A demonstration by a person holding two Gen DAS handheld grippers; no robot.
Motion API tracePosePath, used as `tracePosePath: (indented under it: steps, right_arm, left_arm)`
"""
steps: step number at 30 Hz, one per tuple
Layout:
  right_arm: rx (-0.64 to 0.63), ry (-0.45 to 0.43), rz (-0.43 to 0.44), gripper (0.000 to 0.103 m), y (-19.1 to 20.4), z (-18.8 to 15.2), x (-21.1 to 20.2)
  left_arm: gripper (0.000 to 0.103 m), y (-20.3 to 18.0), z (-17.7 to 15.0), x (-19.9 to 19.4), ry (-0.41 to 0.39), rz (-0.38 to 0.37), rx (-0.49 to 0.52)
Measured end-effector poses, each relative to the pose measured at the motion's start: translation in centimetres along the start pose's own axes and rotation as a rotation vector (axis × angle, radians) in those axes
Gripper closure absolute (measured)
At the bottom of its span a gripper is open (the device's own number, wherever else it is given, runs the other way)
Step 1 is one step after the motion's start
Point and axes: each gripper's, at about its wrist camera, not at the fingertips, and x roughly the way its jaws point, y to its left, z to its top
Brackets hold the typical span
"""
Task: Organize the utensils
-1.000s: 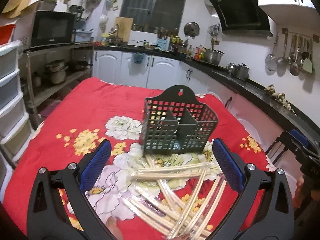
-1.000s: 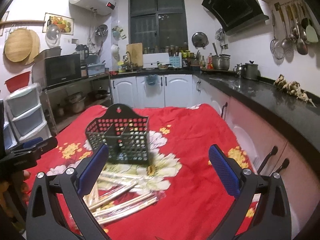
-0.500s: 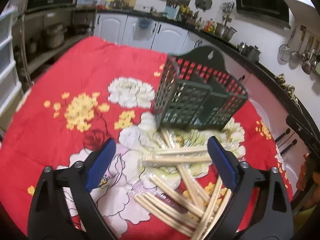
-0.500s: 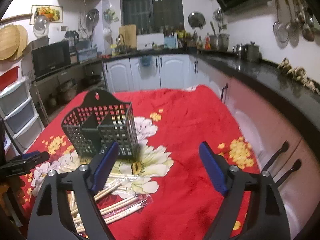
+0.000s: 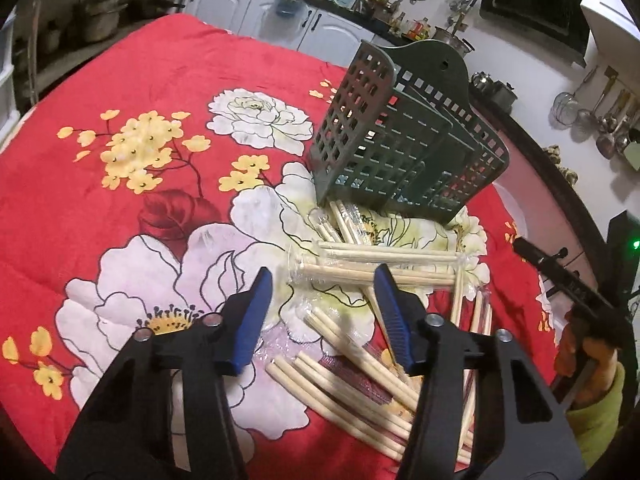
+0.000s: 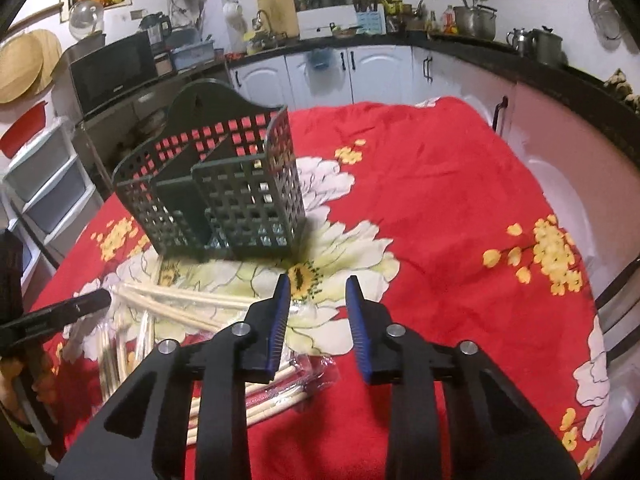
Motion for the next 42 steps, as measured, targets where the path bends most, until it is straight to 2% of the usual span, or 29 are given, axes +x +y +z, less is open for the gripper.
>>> tracePosePath:
  steps: [8,10,13,26,28,30,34,36,38,39,42]
  right_arm:
    - [0.026,0.038,0.052,0.076,-0.5,-0.3,0.8]
    - [0.044,0.059,0.077,0.076,-0.7,-0.4,1.4]
    - [0.045,0.088,0.095,0.076,-0.6,-0.4,2.2]
    - [0.123,0.192,0.145,0.078,-0.7,-0.5,6.4]
    - [0.138,0.191,0.131,0.085,-0.8,-0.5,6.6]
    - [0.166,0.189,0.123,0.098,-1.4,-0.6,6.7]
    - [0.176,0.148,0.104,0.1,-2.1,-0.7,5.9]
    - [0.184,0.13,0.083,0.1,-2.5,-0.6,5.5]
    - [0.193,0.119,0.073,0.1,-3.1,-0.6,5.1]
    - [0.195,0.109,0.061,0.1,-3.3,-0.5,4.8]
    - [0.17,0.067,0.025,0.101,-3.4,-0.2,3.7]
  left_arm:
    - [0.061,1.1,0.7,0.8,0.013,-0.027,-0.053]
    - [0.071,1.3,0.7,0.8,0.007,-0.036,-0.057]
    - [0.075,1.9,0.8,1.0,0.013,-0.062,-0.091]
    - [0.079,2.9,0.8,1.1,0.026,-0.117,-0.132]
    - [0.079,3.2,0.8,1.2,0.03,-0.133,-0.15]
    - [0.079,3.5,0.7,1.1,0.031,-0.142,-0.157]
    - [0.08,3.5,0.6,1.2,0.035,-0.157,-0.162]
    - [0.088,3.4,0.6,1.3,0.042,-0.167,-0.159]
    - [0.09,3.2,0.6,1.6,0.045,-0.165,-0.151]
    - [0.095,3.1,0.6,1.6,0.044,-0.166,-0.147]
    - [0.096,2.7,0.6,1.4,0.039,-0.171,-0.138]
